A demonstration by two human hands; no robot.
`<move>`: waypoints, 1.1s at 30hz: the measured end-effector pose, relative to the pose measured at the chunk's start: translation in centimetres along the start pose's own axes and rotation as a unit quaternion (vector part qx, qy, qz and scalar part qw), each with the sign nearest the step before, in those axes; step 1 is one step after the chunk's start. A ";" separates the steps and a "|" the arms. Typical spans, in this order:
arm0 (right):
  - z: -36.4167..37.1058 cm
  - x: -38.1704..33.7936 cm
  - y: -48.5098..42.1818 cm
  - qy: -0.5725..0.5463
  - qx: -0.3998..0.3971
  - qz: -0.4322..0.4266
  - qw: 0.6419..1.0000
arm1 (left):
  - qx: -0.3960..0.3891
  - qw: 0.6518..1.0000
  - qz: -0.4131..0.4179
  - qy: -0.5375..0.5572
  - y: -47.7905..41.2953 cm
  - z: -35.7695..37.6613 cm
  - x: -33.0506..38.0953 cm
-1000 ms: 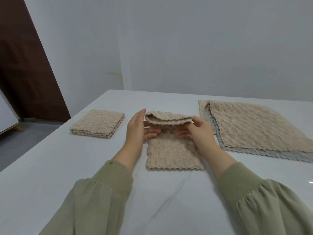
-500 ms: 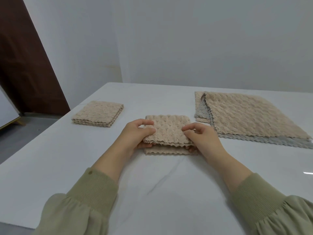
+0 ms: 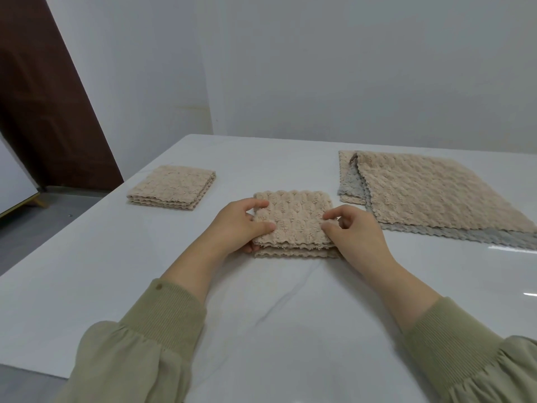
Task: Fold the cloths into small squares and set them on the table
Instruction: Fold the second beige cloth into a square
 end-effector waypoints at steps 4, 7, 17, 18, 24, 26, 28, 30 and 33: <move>0.0 0.1 -0.1 0.026 -0.004 0.001 1.000 | -0.011 0.999 0.008 -0.031 -0.3 0.4 -0.2; 0.5 0.2 0.0 0.059 -0.023 0.000 0.998 | -0.020 0.997 0.007 -0.071 -0.3 0.7 -0.3; 0.9 0.0 0.2 0.135 -0.045 -0.003 0.990 | 0.191 0.924 0.181 -0.279 1.1 -1.8 4.4; 0.9 0.0 0.2 0.138 -0.043 -0.002 0.989 | 0.168 0.914 0.214 -0.301 1.1 -0.7 4.9; 0.8 -0.2 0.2 0.239 -0.037 -0.011 0.970 | -0.047 0.890 0.157 -0.426 -0.9 5.2 1.4; 0.7 -2.1 0.2 0.291 0.015 -0.095 0.952 | -0.051 0.889 0.157 -0.428 -1.0 5.4 1.3; 1.2 -4.6 0.5 0.286 0.062 -0.196 0.936 | -0.053 0.886 0.156 -0.433 -1.1 5.5 1.2; 2.4 -6.0 0.2 0.283 0.080 -0.244 0.924 | -0.054 0.886 0.154 -0.435 -1.1 5.6 1.1; 5.6 -5.4 -1.1 0.296 0.019 -0.215 0.930 | -0.057 0.890 0.157 -0.425 -1.0 5.7 1.2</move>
Point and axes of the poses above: each hand's wrist, its own y-axis away from the middle knuckle, its own z-axis out of the palm, x = y × z, the point moved 10 cm from there along -y, towards the middle knuckle, and after that the axes turned 9 degrees about -y, right-handed, at the moved point
